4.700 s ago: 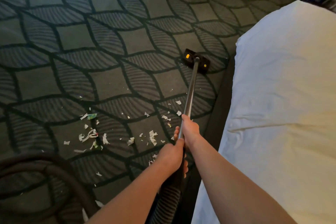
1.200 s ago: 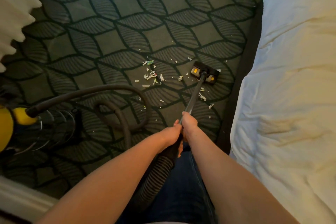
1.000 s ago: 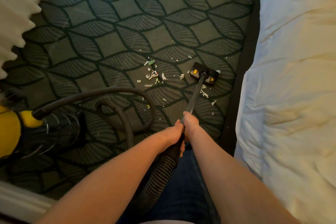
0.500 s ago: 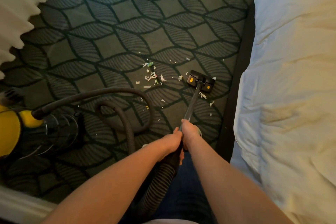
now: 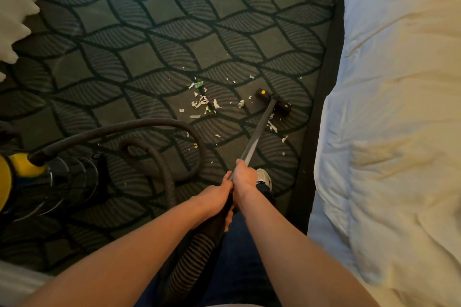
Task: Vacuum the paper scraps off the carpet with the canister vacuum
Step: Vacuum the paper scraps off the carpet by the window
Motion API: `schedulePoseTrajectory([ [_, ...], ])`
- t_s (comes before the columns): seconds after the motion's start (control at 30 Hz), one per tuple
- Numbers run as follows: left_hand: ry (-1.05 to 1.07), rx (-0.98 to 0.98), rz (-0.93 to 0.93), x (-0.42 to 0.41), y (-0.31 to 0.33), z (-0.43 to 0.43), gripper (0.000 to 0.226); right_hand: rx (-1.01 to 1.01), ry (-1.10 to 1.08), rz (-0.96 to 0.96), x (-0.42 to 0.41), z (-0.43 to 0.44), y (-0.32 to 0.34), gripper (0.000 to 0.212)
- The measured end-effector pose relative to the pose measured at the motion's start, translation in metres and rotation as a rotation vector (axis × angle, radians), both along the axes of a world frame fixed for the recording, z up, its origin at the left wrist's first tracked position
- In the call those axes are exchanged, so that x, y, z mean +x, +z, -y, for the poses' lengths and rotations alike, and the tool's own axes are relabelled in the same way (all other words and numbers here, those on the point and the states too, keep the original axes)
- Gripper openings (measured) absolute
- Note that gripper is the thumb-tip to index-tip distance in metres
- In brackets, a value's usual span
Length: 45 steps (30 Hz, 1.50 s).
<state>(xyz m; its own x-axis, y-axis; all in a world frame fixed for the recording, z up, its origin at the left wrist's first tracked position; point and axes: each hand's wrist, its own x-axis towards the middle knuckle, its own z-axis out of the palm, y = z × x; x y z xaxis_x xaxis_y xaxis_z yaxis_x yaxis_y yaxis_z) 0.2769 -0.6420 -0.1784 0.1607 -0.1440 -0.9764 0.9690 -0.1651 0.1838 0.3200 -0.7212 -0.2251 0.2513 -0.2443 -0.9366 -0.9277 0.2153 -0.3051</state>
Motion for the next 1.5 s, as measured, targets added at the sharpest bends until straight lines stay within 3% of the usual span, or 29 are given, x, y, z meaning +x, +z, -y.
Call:
schedulePoseTrajectory([
  [0.1, 0.031, -0.027, 0.029, 0.014, 0.0, 0.006, 0.067, -0.018, -0.032, 0.044, 0.017, 0.005, 0.001, 0.028],
  [0.37, -0.013, -0.088, 0.01, 0.047, -0.016, 0.029, 0.069, -0.057, -0.007, 0.009, 0.048, 0.033, -0.012, 0.037],
  [1.0, -0.206, -0.042, -0.035, 0.014, -0.012, -0.009, 0.071, -0.031, 0.108, -0.103, -0.001, -0.009, 0.011, 0.041],
  [1.17, -0.21, -0.045, -0.054, 0.0, -0.006, -0.014, 0.071, -0.071, 0.151, -0.141, -0.019, -0.011, -0.048, 0.06],
  [1.5, -0.208, -0.051, -0.09, -0.016, 0.004, -0.024, 0.069, -0.068, 0.097, -0.159, -0.036, -0.026, 0.002, 0.033],
])
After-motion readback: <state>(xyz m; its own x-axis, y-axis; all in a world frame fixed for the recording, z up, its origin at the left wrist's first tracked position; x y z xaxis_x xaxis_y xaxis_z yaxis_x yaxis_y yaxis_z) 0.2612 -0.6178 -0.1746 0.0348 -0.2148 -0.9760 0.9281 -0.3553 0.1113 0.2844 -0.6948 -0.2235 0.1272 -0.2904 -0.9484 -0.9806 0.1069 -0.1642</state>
